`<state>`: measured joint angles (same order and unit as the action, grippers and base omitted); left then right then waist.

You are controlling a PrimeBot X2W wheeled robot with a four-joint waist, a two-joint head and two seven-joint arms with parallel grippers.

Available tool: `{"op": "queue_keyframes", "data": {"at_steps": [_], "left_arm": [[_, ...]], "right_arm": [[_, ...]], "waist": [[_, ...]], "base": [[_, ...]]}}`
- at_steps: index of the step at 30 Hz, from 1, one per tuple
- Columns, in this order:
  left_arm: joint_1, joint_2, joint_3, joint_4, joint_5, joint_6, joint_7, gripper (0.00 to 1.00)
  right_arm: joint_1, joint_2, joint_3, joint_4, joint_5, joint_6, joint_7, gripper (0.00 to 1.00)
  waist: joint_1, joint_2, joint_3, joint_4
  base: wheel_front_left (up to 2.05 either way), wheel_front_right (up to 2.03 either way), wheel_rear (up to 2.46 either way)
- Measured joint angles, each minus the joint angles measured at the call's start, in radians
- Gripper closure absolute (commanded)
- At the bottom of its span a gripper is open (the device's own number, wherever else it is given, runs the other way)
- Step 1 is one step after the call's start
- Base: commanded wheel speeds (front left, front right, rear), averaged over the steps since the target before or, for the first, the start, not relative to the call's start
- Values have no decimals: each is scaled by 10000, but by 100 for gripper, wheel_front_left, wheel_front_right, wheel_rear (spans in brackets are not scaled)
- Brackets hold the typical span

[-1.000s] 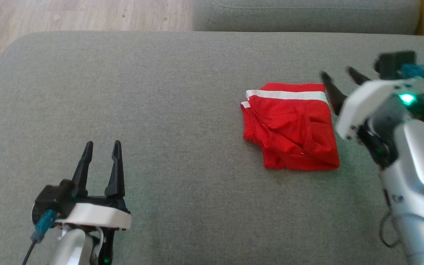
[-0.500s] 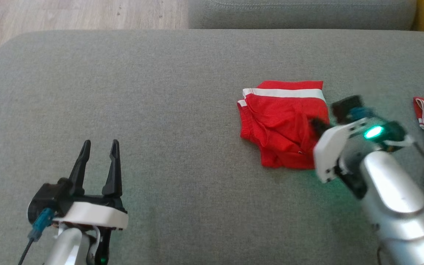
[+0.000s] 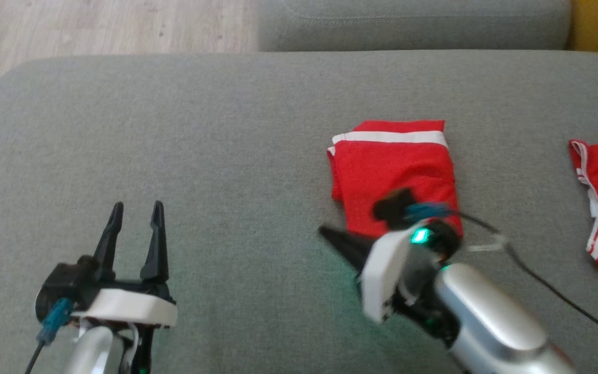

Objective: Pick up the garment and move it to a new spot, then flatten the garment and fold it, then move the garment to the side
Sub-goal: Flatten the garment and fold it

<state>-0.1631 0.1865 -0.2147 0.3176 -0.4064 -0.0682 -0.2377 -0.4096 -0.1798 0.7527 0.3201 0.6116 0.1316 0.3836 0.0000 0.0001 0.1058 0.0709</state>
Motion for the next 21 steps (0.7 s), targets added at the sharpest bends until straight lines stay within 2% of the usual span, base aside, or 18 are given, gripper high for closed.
{"op": "queue_keyframes", "data": {"at_steps": [1, 2, 6, 9, 12, 16, 21], "left_arm": [[63, 8, 33, -4, -4, 54, 0, 0], [123, 19, 75, -6, -40, 75, -2, 0], [434, 125, 259, -6, -163, 174, -15, 0], [698, 134, 337, -35, -165, 268, -25, 0], [942, 146, 470, -105, -194, 345, -27, 0], [1239, 226, 552, -217, -263, 453, -29, 0], [1396, 236, 554, -324, -265, 518, -31, 0]], "right_arm": [[119, -84, -299, -198, -4, 0, -274, 24], [210, -157, -631, -351, -65, 0, -556, 0], [831, -134, -2698, -840, -792, 0, -1814, 0], [1625, 128, -4351, -1177, -1578, 0, -2623, 0], [2415, 272, -5540, -1302, -2408, 0, -2811, 0], [3215, 454, -6506, -1519, -3254, 0, -2809, 0], [3426, 564, -7028, -1634, -3505, -2, -2809, 0]], "waist": [[0, 0, -38, -42], [0, 0, -81, -88], [0, 0, -319, -295], [0, 0, -524, -471], [-1, 0, -730, -669], [-1, 0, -947, -962], [-1, 0, -1133, -1218]], "base": [[0, 0, 0], [0, 0, 0], [0, 0, 0], [0, 0, 0], [0, 0, 0], [0, 0, 0], [0, 0, 0]]}}
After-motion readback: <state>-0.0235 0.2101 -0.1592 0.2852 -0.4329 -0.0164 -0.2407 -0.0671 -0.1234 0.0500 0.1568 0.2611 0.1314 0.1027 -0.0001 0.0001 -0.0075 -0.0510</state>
